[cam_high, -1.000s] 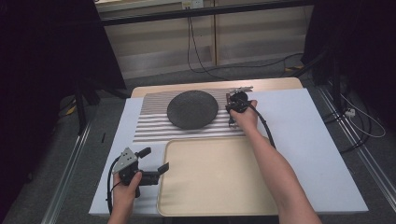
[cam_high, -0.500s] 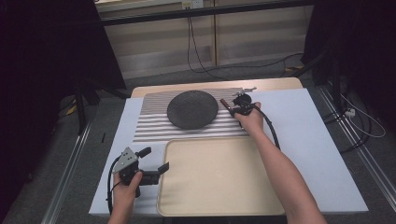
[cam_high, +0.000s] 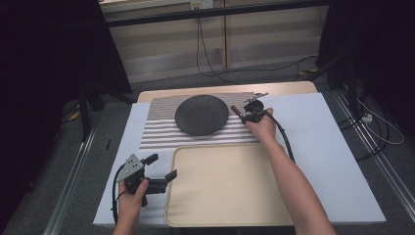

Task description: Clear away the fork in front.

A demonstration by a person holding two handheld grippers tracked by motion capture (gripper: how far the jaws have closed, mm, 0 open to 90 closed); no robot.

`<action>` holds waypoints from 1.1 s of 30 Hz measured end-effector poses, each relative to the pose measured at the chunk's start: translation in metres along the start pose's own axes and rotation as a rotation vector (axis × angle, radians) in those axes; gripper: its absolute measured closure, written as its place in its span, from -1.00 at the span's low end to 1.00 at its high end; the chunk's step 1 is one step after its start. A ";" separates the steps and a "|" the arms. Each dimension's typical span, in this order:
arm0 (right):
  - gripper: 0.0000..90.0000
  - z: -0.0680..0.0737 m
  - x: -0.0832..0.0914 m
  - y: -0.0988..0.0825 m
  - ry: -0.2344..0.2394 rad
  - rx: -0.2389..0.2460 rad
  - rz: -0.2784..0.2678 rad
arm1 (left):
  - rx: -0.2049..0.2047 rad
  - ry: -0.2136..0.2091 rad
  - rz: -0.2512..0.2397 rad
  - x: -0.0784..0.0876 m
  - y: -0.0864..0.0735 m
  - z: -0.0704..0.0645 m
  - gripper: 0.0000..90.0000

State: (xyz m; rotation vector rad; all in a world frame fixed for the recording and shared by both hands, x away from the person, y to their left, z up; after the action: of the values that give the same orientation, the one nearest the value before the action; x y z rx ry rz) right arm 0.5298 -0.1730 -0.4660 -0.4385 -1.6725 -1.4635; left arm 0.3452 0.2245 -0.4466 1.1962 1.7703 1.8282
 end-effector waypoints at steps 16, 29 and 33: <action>0.76 -0.004 0.001 0.000 0.029 -0.027 -0.013 | 0.006 0.002 -0.008 0.001 0.001 0.001 -0.94; 0.76 -0.009 0.029 0.010 0.080 -0.051 -0.152 | 0.004 0.007 -0.001 0.000 0.000 0.001 -0.94; 0.76 -0.008 0.042 0.010 0.099 -0.052 -0.184 | 0.006 0.005 -0.002 0.001 0.001 0.001 -0.94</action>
State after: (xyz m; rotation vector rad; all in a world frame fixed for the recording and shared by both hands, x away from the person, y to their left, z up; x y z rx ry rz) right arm 0.5163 -0.1891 -0.4277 -0.2405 -1.6332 -1.6391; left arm 0.3454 0.2254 -0.4457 1.1925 1.7808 1.8272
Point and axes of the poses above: each handheld gripper's, and its own axes: x roughly backward along the jaws, y roughly out of its top, z roughly to its left, the point moved 1 cm from there along -x, roughly forward along the jaws, and after that the axes turned 3 degrees about z, right-handed, at the moved point
